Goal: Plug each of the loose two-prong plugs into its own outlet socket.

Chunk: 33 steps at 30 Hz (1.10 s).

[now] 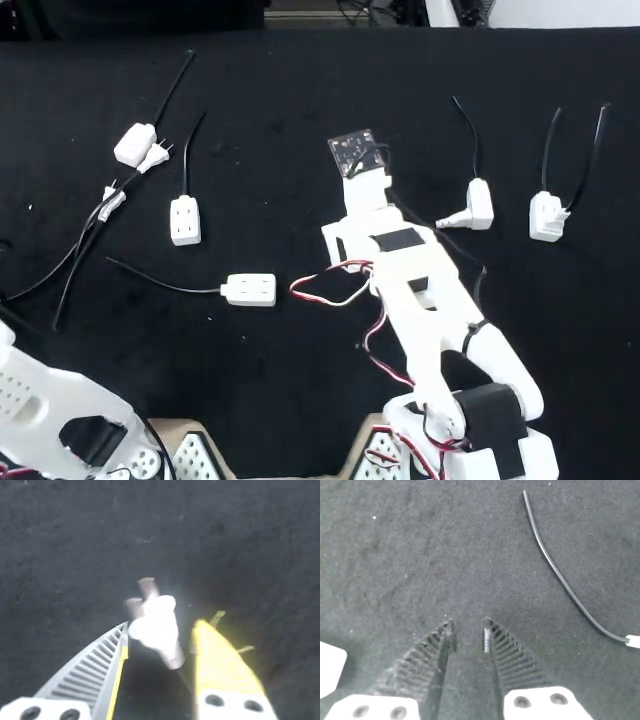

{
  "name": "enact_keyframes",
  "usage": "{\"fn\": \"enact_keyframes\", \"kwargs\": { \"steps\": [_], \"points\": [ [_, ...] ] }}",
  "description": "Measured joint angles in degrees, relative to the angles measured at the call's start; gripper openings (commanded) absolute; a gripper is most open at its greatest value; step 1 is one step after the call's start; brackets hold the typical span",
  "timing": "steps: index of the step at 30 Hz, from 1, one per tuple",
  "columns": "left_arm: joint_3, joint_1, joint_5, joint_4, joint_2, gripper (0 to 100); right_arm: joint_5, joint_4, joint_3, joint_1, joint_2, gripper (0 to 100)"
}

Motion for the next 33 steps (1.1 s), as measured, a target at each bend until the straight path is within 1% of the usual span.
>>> {"fn": "enact_keyframes", "kwargs": {
  "steps": [2,4,8,10,14,20,22,26,30,33],
  "points": [
    [0.0,0.5,1.1,-1.8,0.0,5,0.0,0.0,0.0,0.0,0.0,7.7],
    [0.0,1.1,1.5,-3.1,0.1,3,0.0,0.0,0.0,0.0,0.0,7.7],
    [0.0,1.4,1.5,-2.7,0.1,3,0.0,0.0,0.0,0.0,0.0,7.7],
    [-0.9,1.4,1.5,0.5,0.1,3,0.0,0.0,0.0,0.0,0.0,7.7],
    [-4.6,1.4,1.4,10.1,-1.7,3,0.0,0.0,0.0,0.0,0.0,7.7],
    [-12.0,1.8,-2.0,18.9,-11.4,3,0.0,0.0,0.0,0.0,0.0,7.7],
    [-13.5,3.3,-3.6,21.6,-15.5,3,0.0,0.0,0.0,0.0,0.0,7.7],
    [-14.3,8.3,-4.5,25.6,-24.1,3,0.0,0.0,0.0,0.0,0.0,7.7],
    [-14.5,13.0,-4.4,25.8,-33.8,3,0.0,0.0,0.0,0.0,0.0,7.7],
    [-14.5,18.4,-4.4,26.9,-40.6,3,0.0,0.9,0.0,0.0,-0.6,7.7]
  ]
}}
